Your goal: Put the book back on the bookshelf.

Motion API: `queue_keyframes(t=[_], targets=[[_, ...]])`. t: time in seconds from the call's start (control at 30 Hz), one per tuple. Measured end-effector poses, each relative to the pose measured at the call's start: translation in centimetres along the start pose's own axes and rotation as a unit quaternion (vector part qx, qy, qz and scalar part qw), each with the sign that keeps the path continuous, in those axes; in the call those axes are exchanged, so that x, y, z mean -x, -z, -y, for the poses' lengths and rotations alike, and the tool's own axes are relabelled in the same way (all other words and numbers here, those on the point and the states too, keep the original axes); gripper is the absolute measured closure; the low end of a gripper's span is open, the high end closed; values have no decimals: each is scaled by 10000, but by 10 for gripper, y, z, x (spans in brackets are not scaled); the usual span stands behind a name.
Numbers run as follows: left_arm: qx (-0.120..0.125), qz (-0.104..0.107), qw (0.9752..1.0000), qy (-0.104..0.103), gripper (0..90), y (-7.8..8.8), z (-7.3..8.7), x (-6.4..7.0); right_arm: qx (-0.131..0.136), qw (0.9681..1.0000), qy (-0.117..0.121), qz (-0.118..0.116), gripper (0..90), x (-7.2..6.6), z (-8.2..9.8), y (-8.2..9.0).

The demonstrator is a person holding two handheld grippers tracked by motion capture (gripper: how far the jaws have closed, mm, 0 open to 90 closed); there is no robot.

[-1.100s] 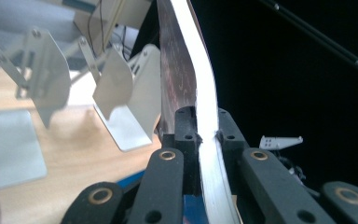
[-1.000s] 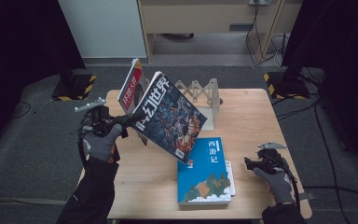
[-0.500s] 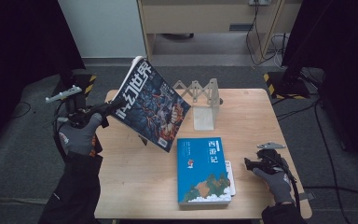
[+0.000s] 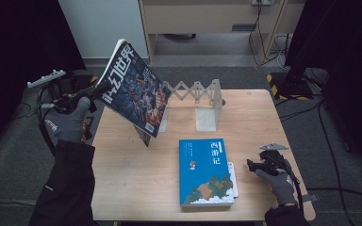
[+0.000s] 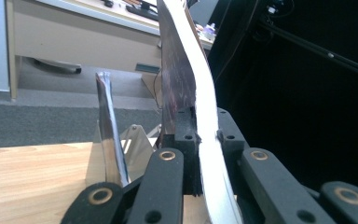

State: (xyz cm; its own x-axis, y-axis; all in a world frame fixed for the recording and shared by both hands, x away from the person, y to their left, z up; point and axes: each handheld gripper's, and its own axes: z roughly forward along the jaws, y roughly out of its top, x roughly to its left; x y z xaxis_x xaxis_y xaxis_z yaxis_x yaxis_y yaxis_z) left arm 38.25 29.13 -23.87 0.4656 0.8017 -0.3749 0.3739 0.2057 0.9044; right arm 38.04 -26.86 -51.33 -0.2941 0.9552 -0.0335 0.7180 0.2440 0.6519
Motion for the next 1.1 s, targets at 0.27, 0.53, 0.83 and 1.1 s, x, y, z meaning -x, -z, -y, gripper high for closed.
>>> queue_keyframes(t=[0.27, 0.53, 0.83, 1.1], targets=[[-13, -368, 9993, -83, 821, -11, 1, -4, 3, 10000, -14, 3, 189, 0, -1, -1], [-104, -588, 9981, -118, 821, -32, 9, -3, 14, 10000, -26, -16, 189, 0, -1, -1], [-227, -907, 9953, -258, 821, -55, 14, 4, 8, 10000, -21, -55, 189, 1, -2, -1], [-332, -1138, 9922, -381, 821, -76, 16, 8, 17, 10000, -25, -61, 188, 1, -3, -1]])
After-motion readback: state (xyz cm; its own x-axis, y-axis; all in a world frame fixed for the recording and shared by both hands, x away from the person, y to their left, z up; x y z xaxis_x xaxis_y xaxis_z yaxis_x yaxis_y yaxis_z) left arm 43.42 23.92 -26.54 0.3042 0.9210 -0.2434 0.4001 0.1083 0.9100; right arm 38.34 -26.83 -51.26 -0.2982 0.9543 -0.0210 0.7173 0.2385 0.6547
